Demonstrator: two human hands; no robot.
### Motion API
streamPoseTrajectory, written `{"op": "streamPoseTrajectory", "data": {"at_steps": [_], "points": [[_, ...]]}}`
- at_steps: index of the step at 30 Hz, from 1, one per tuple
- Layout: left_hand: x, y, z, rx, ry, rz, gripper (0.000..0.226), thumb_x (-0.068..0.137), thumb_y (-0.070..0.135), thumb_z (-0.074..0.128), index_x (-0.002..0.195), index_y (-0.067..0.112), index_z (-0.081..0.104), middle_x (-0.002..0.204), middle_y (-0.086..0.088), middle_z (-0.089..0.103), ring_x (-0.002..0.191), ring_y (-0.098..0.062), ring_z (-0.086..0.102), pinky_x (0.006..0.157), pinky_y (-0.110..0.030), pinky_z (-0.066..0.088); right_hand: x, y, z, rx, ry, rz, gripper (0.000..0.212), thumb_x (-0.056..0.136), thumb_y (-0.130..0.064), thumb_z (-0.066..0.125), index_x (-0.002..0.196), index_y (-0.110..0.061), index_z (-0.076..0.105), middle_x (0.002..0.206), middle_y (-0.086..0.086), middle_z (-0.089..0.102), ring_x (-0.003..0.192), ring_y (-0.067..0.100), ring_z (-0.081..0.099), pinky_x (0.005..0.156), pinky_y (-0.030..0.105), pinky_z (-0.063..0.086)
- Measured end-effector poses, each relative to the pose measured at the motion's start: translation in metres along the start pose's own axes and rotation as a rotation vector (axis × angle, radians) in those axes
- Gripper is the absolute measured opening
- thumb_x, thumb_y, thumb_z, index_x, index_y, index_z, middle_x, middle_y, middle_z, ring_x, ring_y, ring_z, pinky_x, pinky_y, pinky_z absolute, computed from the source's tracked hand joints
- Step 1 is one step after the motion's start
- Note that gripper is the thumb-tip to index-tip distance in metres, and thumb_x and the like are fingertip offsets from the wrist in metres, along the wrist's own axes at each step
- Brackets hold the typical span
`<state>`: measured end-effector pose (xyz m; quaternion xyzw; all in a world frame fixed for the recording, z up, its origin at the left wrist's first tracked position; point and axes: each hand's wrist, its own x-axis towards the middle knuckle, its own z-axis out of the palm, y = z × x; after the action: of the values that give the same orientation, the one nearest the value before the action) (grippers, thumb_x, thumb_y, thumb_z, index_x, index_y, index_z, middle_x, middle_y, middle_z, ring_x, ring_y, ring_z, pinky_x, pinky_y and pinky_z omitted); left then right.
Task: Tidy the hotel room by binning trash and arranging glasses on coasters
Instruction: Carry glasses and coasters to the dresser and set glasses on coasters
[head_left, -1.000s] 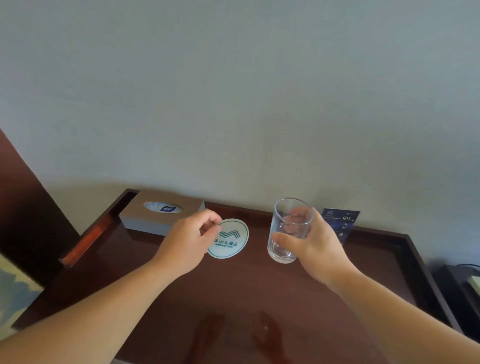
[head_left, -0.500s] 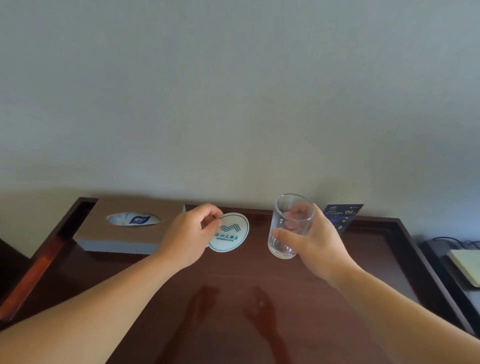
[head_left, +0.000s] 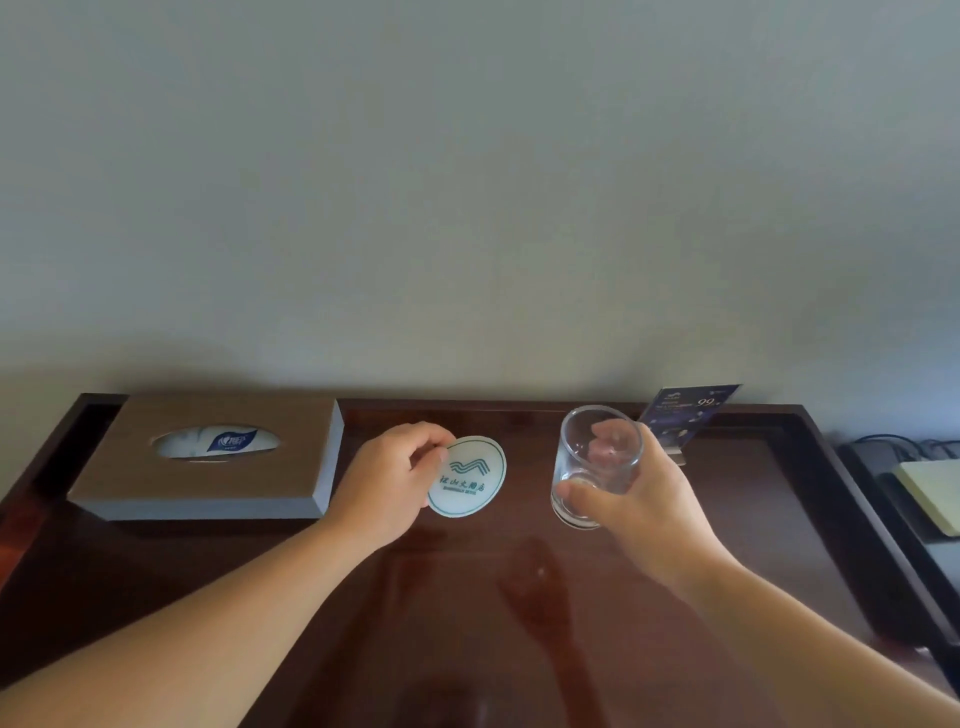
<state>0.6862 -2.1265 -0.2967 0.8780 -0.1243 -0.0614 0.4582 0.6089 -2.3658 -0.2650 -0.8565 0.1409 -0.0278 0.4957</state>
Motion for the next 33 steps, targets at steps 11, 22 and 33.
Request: {"op": "streamPoseTrajectory", "data": {"at_steps": [11,22,33], "points": [[0.043,-0.019,0.079,-0.178,0.013,-0.210,0.026,0.091,0.015,0.052,0.082,0.033,0.068,0.075,0.008,0.065,0.066,-0.012,0.061,0.052,-0.027,0.053,0.013,0.052,-0.013,0.075,-0.018,0.031,0.062,0.048,-0.055,0.079,0.104,-0.053,0.051,0.100,-0.032,0.061,0.084,-0.003,0.065,0.073,0.023,0.050],[0.082,-0.021,0.120,-0.117,0.049,-0.324,0.024,0.086,0.014,0.050,0.079,0.029,0.068,0.075,0.011,0.064,0.077,-0.017,0.061,0.072,-0.043,0.054,0.029,0.074,-0.021,0.100,-0.031,0.055,0.063,0.049,-0.055,0.080,0.105,-0.052,0.051,0.101,-0.030,0.062,0.087,-0.002,0.065,0.078,0.026,0.052],[0.094,-0.026,0.123,0.080,0.011,-0.327,0.026,0.089,0.018,0.050,0.109,0.024,0.066,0.094,0.005,0.066,0.088,-0.023,0.064,0.078,-0.041,0.055,0.036,0.081,-0.022,0.085,-0.048,0.042,0.063,0.050,-0.058,0.080,0.105,-0.053,0.050,0.101,-0.030,0.062,0.087,-0.001,0.065,0.079,0.030,0.053]]}}
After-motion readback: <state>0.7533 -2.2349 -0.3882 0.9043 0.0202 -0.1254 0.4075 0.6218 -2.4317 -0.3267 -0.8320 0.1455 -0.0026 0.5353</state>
